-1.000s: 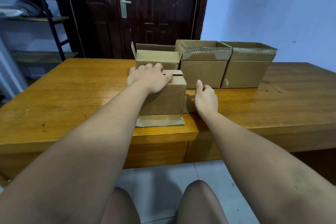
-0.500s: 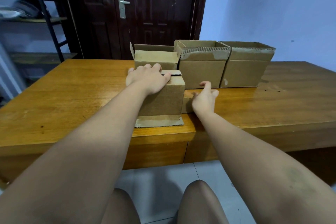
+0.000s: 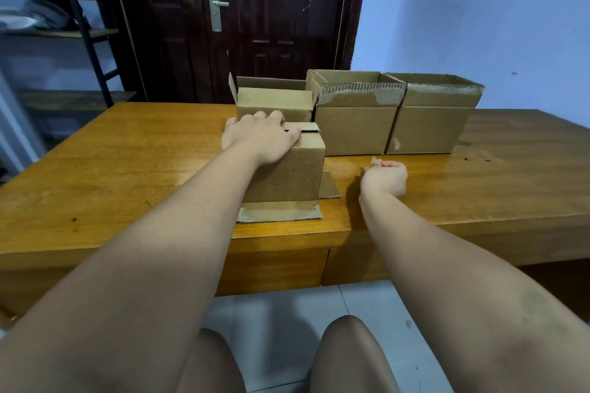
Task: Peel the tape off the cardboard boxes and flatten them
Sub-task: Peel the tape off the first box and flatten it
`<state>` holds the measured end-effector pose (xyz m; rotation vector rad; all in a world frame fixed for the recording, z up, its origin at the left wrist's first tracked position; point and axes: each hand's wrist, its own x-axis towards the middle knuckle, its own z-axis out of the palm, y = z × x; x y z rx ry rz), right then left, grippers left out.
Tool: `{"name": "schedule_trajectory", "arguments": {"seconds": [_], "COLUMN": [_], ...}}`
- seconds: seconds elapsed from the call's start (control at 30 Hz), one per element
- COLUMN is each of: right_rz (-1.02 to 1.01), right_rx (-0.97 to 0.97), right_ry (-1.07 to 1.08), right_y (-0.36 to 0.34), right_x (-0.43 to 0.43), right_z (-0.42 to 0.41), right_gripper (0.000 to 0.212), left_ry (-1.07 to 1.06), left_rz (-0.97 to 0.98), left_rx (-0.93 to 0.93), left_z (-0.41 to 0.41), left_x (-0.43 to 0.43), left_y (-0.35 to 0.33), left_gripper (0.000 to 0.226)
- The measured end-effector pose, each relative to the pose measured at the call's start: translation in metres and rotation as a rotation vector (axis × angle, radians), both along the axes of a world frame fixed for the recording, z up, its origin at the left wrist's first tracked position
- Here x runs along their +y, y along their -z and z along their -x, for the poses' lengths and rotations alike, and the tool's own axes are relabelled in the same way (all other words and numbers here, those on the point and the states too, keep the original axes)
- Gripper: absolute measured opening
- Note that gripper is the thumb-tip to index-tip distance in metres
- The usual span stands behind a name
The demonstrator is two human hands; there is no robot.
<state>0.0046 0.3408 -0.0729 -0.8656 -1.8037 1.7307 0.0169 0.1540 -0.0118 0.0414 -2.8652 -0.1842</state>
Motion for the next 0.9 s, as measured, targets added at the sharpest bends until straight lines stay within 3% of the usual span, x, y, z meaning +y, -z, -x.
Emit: {"name": "schedule_trajectory", "arguments": {"seconds": [0.13, 0.3, 0.37, 0.43, 0.57, 0.63, 0.77, 0.9], "right_rz": [-0.068, -0.619, -0.743, -0.721, -0.328, -0.249, -0.409, -0.542], "right_rx": [-0.050, -0.125, -0.092, 0.053, 0.280, 0.317, 0.322, 0.350], "right_ry": [0.027, -0.139, -0.223, -0.293, -0.437, -0.487, -0.566, -0.435], "right_y": [-0.003, 0.004, 0.004, 0.001, -0.025, -0.042, -0.049, -0.037], "right_x": [0.000, -0.009, -0.015, -0.023, -0.045, -0.055, -0.069, -0.073], "right_z": [0.000, -0.009, -0.010, -0.012, -0.018, -0.017, -0.016, -0.020], "right_gripper": [0.032, 0.036, 0.038, 0.034, 0.034, 0.033, 0.007, 0.008], "left_ry": [-0.002, -0.001, -0.001, -0.002, -0.044, -0.080, -0.122, -0.012], "left_rz": [0.002, -0.001, -0.007, -0.009, -0.051, -0.058, 0.015, -0.065], "left_rx": [0.001, 0.012, 0.012, 0.007, 0.050, 0.091, 0.215, 0.285], "left_z": [-0.001, -0.003, -0.003, -0.003, -0.004, -0.007, -0.010, -0.014], "left_x": [0.001, 0.001, 0.000, 0.001, 0.004, 0.005, 0.005, 0.004], "left_y": [-0.001, -0.001, -0.001, -0.001, -0.002, -0.003, 0.000, -0.003], "left_gripper": [0.057, 0.057, 0.057, 0.057, 0.062, 0.069, 0.062, 0.036]}}
